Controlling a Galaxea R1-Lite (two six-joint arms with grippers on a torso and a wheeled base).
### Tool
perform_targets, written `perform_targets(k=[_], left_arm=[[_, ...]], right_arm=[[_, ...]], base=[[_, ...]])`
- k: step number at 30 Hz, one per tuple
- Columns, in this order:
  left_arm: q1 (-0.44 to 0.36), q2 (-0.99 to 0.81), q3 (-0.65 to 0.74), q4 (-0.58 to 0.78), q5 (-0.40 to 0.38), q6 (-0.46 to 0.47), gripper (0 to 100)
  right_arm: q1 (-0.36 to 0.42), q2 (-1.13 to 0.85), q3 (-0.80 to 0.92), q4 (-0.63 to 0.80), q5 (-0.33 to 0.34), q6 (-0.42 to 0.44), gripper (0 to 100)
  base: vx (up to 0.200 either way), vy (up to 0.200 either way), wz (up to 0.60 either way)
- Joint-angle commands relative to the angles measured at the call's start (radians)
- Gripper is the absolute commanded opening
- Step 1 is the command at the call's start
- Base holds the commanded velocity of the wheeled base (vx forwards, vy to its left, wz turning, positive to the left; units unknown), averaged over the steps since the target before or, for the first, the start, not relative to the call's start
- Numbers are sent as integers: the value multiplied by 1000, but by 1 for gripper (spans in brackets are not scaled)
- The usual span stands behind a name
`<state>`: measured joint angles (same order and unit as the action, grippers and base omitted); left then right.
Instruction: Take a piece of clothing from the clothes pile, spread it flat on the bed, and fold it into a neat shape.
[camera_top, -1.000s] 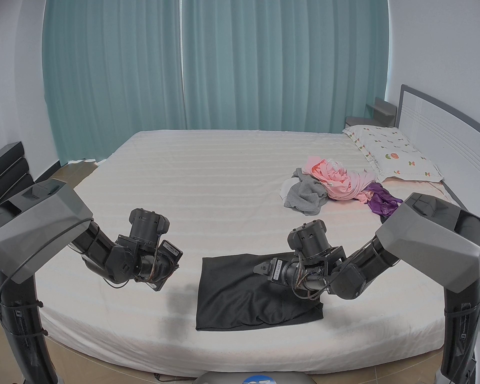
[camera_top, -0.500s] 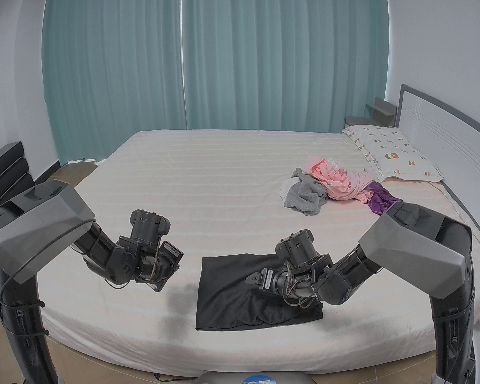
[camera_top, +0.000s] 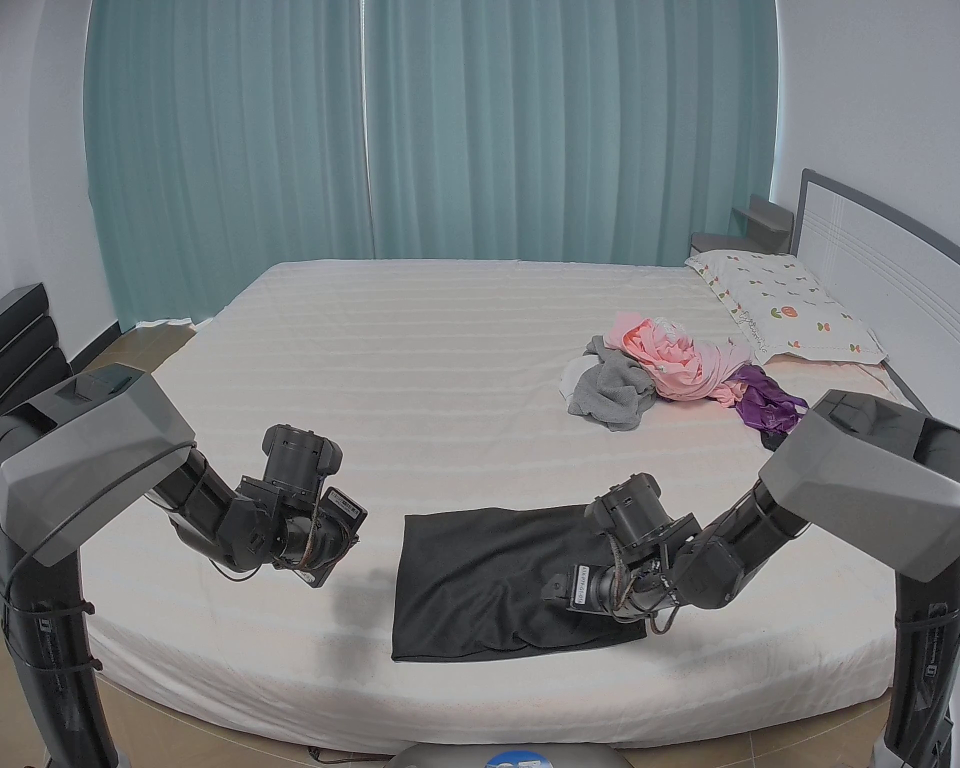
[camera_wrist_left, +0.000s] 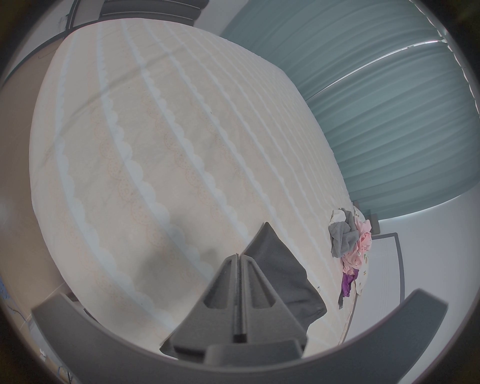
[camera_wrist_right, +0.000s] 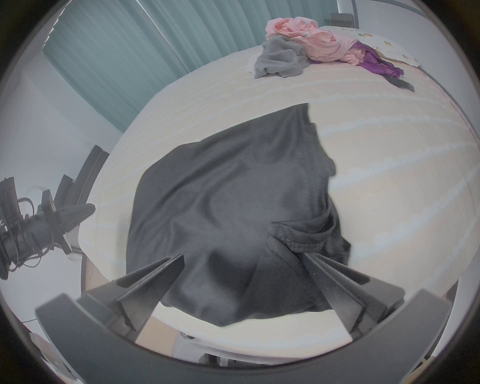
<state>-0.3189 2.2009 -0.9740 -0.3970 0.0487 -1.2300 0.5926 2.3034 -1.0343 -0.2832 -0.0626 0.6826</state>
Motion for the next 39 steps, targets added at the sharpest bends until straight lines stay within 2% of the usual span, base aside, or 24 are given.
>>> perform_targets(k=[1, 2, 9, 18, 23, 24, 32, 39], left_arm=[[0, 7, 0, 0, 0, 0, 0], [-2, 7, 0, -2, 6, 0, 0], [-2, 5, 14, -6, 8, 0, 0], [-2, 5, 26, -34, 8, 3, 0], [-9, 3, 29, -34, 3, 7, 0], [-12, 3, 38, -36, 0, 10, 0], [-15, 0, 46, -32, -1, 15, 0], [-54, -7, 86, -32, -3, 37, 0]], right_arm=[[-31, -82, 89, -10, -8, -20, 100], [-42, -130, 149, -10, -5, -17, 100], [-43, -171, 260, -11, -3, -31, 100], [-62, -160, 223, -90, -3, -18, 100], [-86, -90, 160, -102, 4, -15, 100], [-89, -70, 155, -97, 7, -17, 0], [-100, -85, 184, -71, -3, -38, 0], [-128, -145, 272, -71, -3, -49, 0]], base=[[0, 0, 0], [0, 0, 0], [0, 0, 0], [0, 0, 0], [0, 0, 0], [0, 0, 0], [0, 0, 0], [0, 0, 0]])
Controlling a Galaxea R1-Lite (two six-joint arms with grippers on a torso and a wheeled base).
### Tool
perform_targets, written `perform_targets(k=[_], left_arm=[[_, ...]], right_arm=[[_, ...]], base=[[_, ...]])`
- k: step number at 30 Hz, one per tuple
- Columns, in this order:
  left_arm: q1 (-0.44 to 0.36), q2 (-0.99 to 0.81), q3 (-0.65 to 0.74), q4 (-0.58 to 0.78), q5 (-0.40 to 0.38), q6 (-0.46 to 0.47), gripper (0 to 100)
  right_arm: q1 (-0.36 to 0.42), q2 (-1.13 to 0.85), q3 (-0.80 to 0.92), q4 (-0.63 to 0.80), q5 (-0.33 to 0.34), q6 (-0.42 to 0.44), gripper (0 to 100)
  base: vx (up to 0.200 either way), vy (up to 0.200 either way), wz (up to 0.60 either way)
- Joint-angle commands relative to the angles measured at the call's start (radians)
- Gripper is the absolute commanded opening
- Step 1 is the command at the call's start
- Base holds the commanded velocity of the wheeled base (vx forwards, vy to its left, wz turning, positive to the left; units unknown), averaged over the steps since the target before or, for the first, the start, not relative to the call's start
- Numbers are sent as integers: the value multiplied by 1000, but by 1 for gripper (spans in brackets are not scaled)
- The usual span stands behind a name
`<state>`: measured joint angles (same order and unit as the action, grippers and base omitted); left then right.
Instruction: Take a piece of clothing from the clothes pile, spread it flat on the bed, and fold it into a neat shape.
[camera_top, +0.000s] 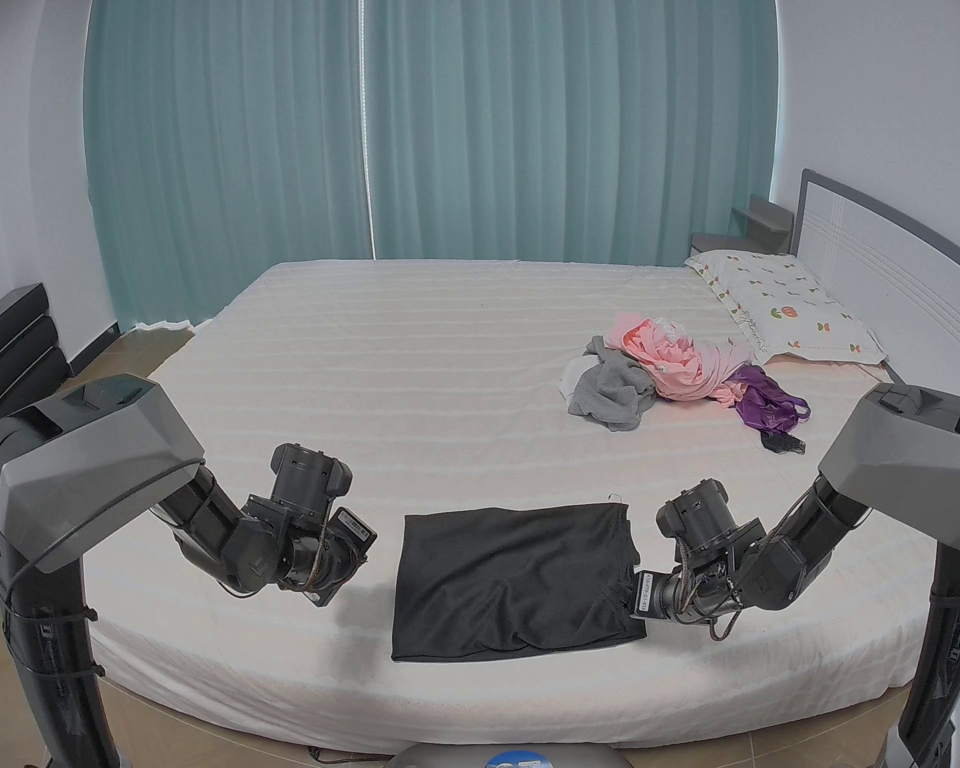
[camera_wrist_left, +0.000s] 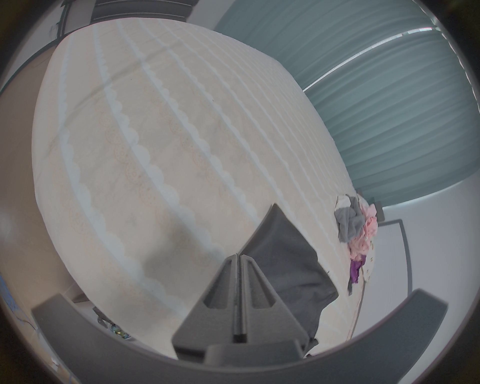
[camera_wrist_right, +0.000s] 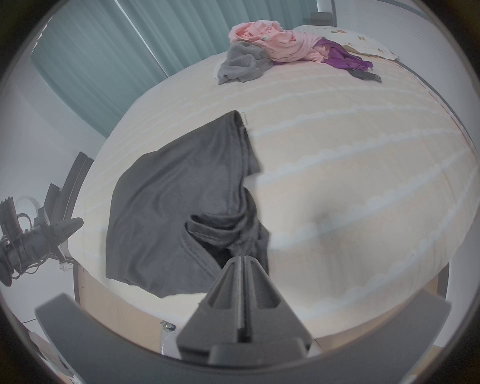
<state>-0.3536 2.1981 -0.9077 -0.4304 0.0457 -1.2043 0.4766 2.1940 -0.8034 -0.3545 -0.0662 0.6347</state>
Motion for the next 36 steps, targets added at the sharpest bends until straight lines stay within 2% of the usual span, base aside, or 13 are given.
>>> perform_targets(k=[1, 9, 10, 16, 17, 20, 24, 25, 29, 36], left_arm=[[-31, -4, 38, -1, 0, 38, 0], [-57, -6, 53, -1, 0, 57, 0], [-57, -8, 53, -1, 0, 57, 0], [-57, -9, 53, -1, 0, 55, 0], [-56, -8, 53, -1, 0, 55, 0], [-56, -8, 53, -1, 0, 55, 0], [-51, -6, 53, -1, 0, 55, 0], [-50, -6, 53, -1, 0, 55, 0], [-53, -8, 59, -1, 0, 58, 0], [-76, -12, 76, 9, 0, 61, 0]], right_arm=[[-15, -46, 70, -6, 2, -1, 0], [-18, -82, 73, -14, 11, -6, 0], [-15, -76, 59, -21, 9, -7, 100], [4, -34, -46, -34, 16, -3, 100], [16, 23, -117, -26, 12, 5, 100], [31, 89, -186, -17, 2, 3, 100], [59, 108, -244, 91, 0, -6, 100], [60, 107, -250, 117, -1, -6, 0], [56, 73, -230, 167, -3, -6, 0], [43, 1, -126, 172, -4, -9, 0]], base=[[0, 0, 0], [0, 0, 0], [0, 0, 0], [0, 0, 0], [0, 0, 0], [0, 0, 0], [0, 0, 0], [0, 0, 0], [0, 0, 0], [0, 0, 0]])
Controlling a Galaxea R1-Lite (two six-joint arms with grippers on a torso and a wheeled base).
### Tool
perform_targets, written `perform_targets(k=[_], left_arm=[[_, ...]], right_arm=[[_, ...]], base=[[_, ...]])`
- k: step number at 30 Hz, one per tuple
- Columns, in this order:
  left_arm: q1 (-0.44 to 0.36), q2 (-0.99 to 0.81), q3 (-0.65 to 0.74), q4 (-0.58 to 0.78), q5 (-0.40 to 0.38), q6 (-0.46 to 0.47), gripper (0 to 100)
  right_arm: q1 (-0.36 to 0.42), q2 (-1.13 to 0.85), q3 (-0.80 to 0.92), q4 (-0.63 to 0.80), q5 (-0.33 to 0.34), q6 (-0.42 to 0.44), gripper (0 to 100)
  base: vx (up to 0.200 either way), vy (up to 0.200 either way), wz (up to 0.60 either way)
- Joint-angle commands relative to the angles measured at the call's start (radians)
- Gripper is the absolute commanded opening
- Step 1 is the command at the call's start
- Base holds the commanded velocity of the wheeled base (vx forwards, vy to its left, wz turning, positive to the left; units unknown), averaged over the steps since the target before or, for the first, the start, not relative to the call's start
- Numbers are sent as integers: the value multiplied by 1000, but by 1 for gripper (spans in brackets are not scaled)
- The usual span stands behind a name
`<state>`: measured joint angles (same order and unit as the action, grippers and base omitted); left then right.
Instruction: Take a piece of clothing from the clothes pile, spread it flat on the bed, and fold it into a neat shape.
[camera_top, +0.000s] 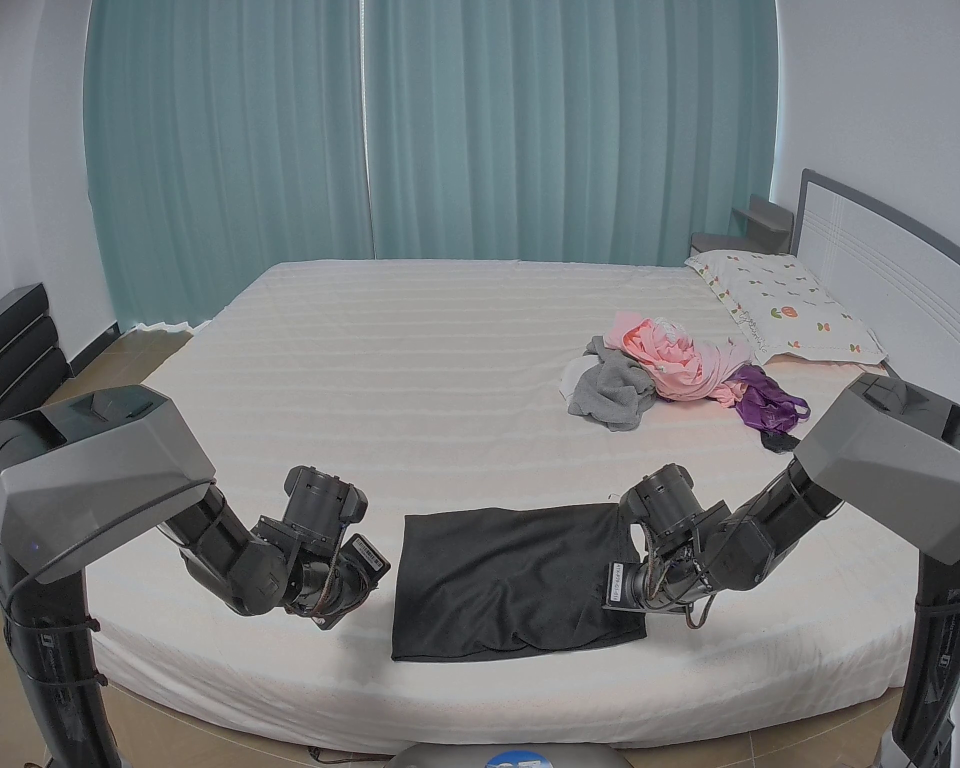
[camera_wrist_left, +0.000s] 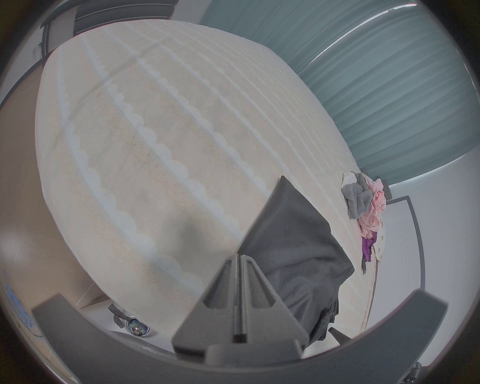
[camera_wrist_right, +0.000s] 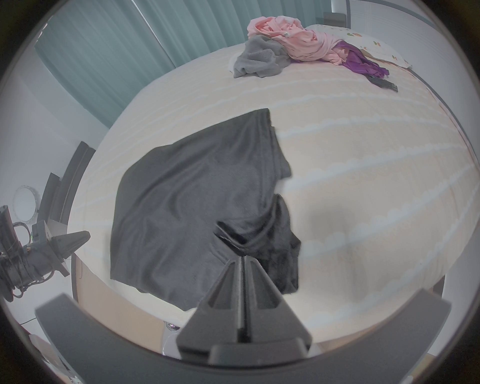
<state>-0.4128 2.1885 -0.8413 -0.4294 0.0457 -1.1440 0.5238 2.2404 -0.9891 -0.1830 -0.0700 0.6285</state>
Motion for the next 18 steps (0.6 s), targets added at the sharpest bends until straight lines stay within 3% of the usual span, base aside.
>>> perform_targets(k=[1, 9, 18], left_arm=[[-21, -1, 13, 9, -1, 1, 0], [-58, -7, 47, 8, 0, 37, 0], [-74, -7, 67, 9, 0, 66, 0]], right_arm=[[-2, -51, 79, -1, -1, -6, 0], [-27, -67, 150, -16, -51, -20, 0], [-42, -127, 222, -44, -44, -20, 0]], base=[[0, 0, 0], [0, 0, 0], [0, 0, 0]])
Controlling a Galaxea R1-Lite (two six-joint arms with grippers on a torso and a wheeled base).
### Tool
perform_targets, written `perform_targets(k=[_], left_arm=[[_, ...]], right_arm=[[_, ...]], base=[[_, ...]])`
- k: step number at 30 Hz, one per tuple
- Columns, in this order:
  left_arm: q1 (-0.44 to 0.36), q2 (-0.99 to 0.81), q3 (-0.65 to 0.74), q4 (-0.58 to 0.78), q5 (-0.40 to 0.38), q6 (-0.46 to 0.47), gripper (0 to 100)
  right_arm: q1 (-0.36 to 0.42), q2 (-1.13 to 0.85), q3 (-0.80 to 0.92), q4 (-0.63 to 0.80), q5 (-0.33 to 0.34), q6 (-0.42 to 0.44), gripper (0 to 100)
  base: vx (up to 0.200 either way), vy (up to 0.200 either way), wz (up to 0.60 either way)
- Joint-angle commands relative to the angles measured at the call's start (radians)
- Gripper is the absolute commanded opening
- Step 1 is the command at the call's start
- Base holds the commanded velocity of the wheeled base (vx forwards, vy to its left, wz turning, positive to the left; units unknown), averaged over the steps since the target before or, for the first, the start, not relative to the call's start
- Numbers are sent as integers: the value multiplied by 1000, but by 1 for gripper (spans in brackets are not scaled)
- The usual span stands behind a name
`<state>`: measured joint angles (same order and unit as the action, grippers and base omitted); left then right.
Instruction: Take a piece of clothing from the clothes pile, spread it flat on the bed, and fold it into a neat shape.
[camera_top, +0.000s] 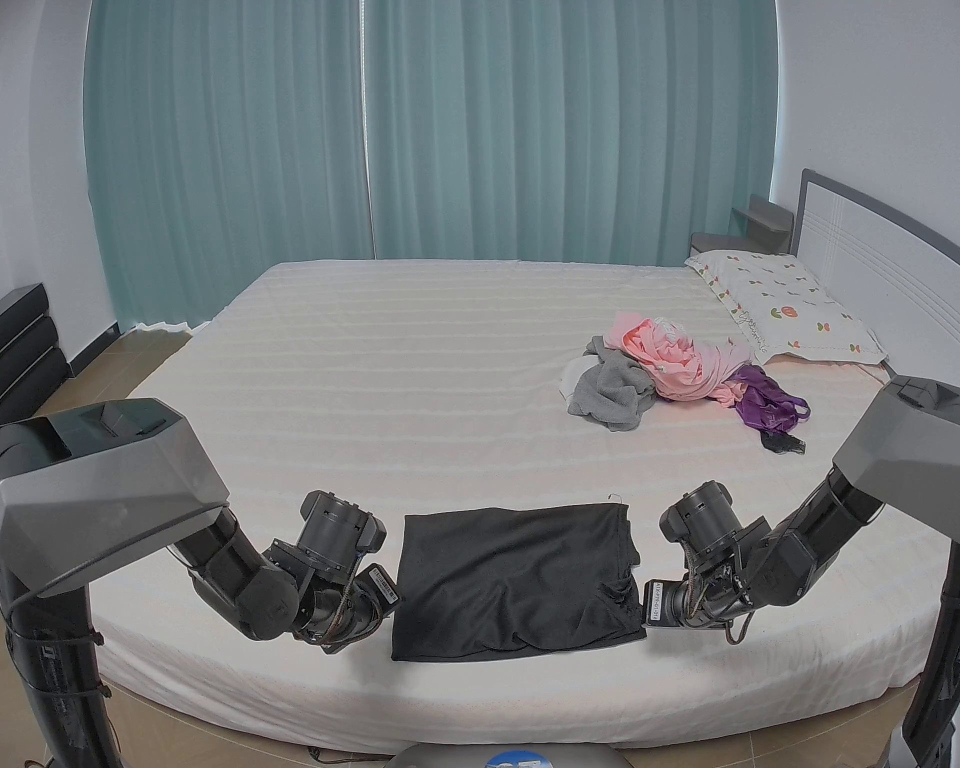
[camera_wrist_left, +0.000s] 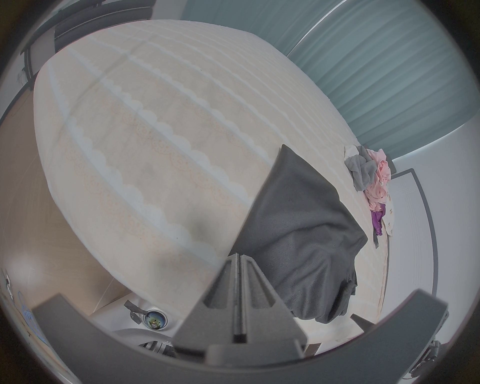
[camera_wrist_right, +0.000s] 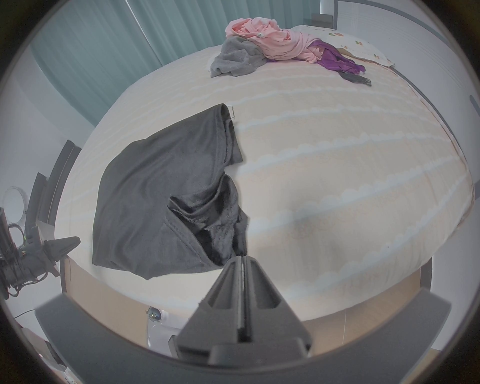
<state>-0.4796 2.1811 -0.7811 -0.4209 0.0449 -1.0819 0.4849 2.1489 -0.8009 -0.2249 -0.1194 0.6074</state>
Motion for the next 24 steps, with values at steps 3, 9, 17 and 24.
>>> perform_targets(k=[3, 9, 17, 24], left_arm=[[-7, 0, 5, -1, 1, 4, 0], [-5, -1, 3, -7, 1, -1, 0], [4, -1, 2, -10, 1, -4, 0], [6, -3, 3, -10, 1, -6, 0]], right_arm=[[-2, -26, 38, -34, 9, 3, 0], [11, 26, -15, -197, 67, 15, 100], [81, 147, -247, -45, 46, 25, 100], [81, 195, -368, 153, -28, -9, 100]], base=[[0, 0, 0], [0, 0, 0], [0, 0, 0], [0, 0, 0]])
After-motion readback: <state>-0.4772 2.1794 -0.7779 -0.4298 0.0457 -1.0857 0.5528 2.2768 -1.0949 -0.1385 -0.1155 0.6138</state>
